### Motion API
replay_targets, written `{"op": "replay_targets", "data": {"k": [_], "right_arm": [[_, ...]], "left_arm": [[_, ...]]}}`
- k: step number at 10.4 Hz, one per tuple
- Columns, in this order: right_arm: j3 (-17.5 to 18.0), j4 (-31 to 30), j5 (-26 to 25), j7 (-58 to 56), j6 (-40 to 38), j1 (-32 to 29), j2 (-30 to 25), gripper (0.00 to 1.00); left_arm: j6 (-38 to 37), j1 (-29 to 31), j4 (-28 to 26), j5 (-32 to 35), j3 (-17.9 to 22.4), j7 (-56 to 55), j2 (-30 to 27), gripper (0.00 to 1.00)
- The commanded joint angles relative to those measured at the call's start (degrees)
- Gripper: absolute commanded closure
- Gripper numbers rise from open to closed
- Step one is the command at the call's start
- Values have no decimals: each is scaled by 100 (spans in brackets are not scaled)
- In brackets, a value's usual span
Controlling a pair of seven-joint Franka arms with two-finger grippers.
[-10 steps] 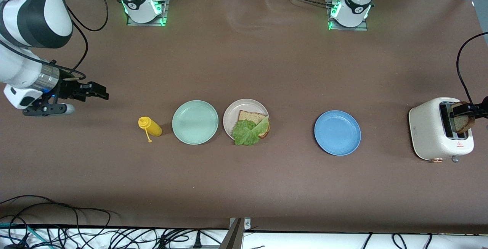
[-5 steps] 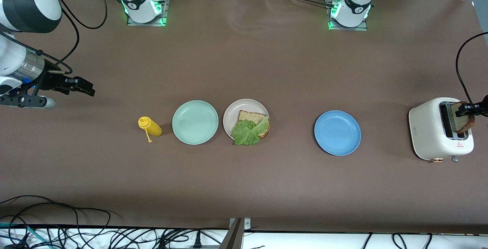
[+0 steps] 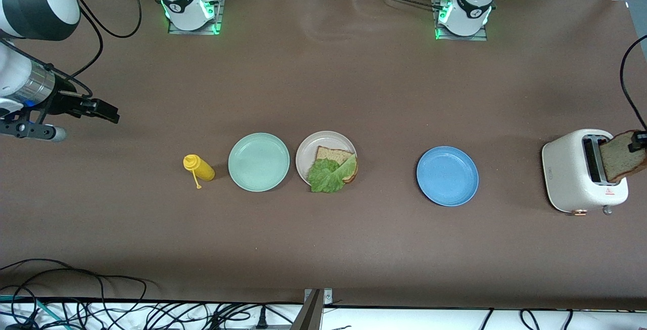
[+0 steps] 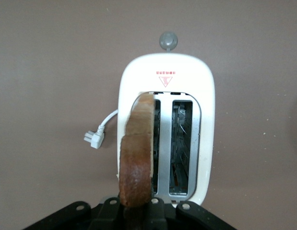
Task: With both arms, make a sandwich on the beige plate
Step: 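Release the bottle with the right gripper while the left gripper grasps bread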
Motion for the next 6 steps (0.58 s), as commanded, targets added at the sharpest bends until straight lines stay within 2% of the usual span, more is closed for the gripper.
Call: {"op": "replay_targets", "data": {"k": [1,3,4,6], "right_arm": [[89,40,-69,113,-216,-97,-13,0],[71,101,-95,69,-217,-132,31,0],[62,119,-69,69,-225,-149,75,0],[27,136,-34,130,-279,-141,84,0]], "left_arm": [[-151,-17,-37,99,-102,48,-507,100],[-544,-17,233,3,-426,-22,-702,100],[-869,-17,522,-381,-654,-66,-694,100],[-1030,-26,447,-1303,-944,-119,-650,100]]}}
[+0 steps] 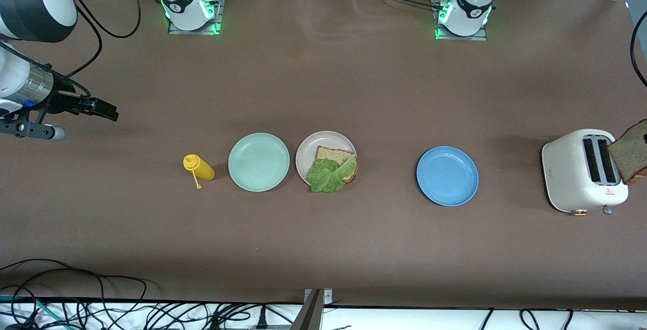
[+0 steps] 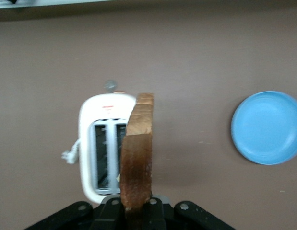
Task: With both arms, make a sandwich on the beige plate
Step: 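Lift the second bread slice from the toaster with the left gripper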
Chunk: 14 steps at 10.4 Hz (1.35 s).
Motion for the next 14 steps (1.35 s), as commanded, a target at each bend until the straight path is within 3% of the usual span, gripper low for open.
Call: {"op": "replay_targets", "data": {"k": [1,3,4,8,11,14], "right_arm": [[44,135,-16,126,-104,-59,121,0],[44,161,-24,47,-51,-68,122,0],[44,161,-33,38,-51,-60,122,0],[26,161,-24,90,-95,-68,122,0],[26,170,-15,108,-42,-60,139,0],[26,161,-15,99,-42,-121,183,0]], "left_arm": [[-270,16,-55,-1018,-530,-275,133,100],[-280,-63,-56,-1463,-1268,-1118,597,100],[-210,-290,-4,-1725,-1419,-1322,869,100],[518,-1494,41,-2515,-1421,-1702,1898,100],[1641,-2495,58,-3210,-1421,-1675,2530,100],[2320,-3259,67,-3739,-1421,-1605,2858,100]]}}
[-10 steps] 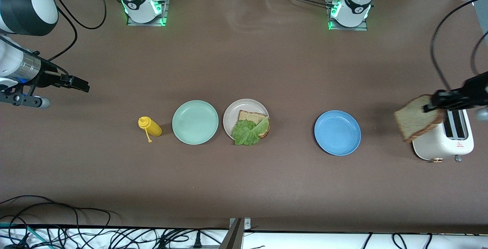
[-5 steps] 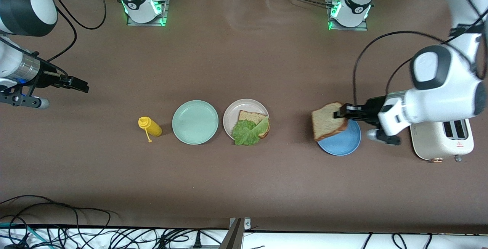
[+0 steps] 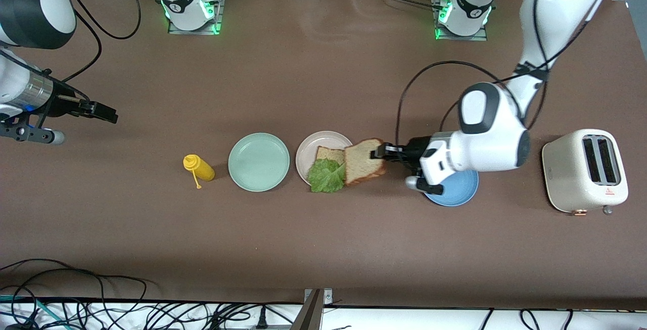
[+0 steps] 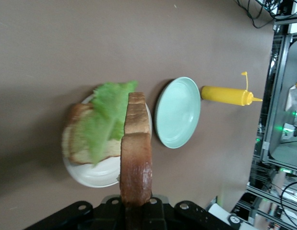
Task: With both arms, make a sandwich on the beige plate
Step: 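Lift the second bread slice from the toaster with the left gripper, then lay the bread slice on the lettuce with the left gripper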
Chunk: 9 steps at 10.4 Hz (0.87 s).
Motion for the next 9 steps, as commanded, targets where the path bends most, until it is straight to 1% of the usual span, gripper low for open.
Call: {"op": "replay_targets", "data": {"k": [1,2,4,9], "right_arm": [[40,116,18,69,-50,-120,80,0],[40,116,115,69,-50,-146,106,0],[40,116,273,25,29,-243,106,0],[48,125,274,33,161,-287,177,0]], "left_arm": [[443,-497,210,-256,19,68,309,100],[611,-647,202,-221,36,85,424,100],[656,-710,193,-177,45,382,573,100],[674,-797,193,-159,107,701,812,100]]}}
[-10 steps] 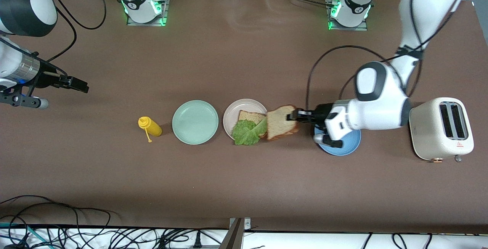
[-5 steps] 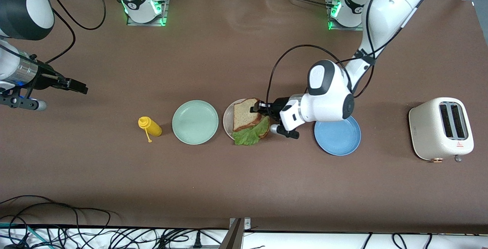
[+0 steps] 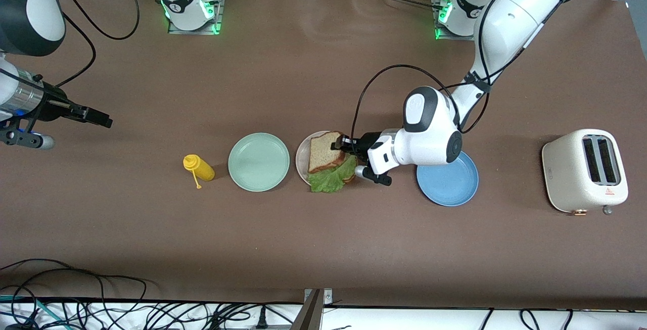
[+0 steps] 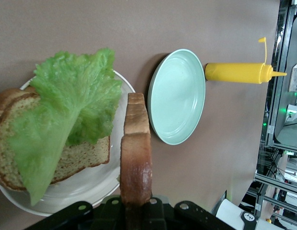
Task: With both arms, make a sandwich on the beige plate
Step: 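Lay the bread slice on the lettuce with the left gripper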
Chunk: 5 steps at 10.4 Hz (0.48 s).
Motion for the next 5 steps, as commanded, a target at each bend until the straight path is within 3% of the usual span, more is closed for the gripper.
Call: {"op": "replay_targets", "data": {"k": [1,5], "right_arm": [[61,123,108,63,-10,-53,64,0],[122,123,12,81,-10,-9,-85,0]], "left_arm": [[5,-238,172,-101,172,215,140,100],[5,-529,181,-84,481,215,131,97]]}}
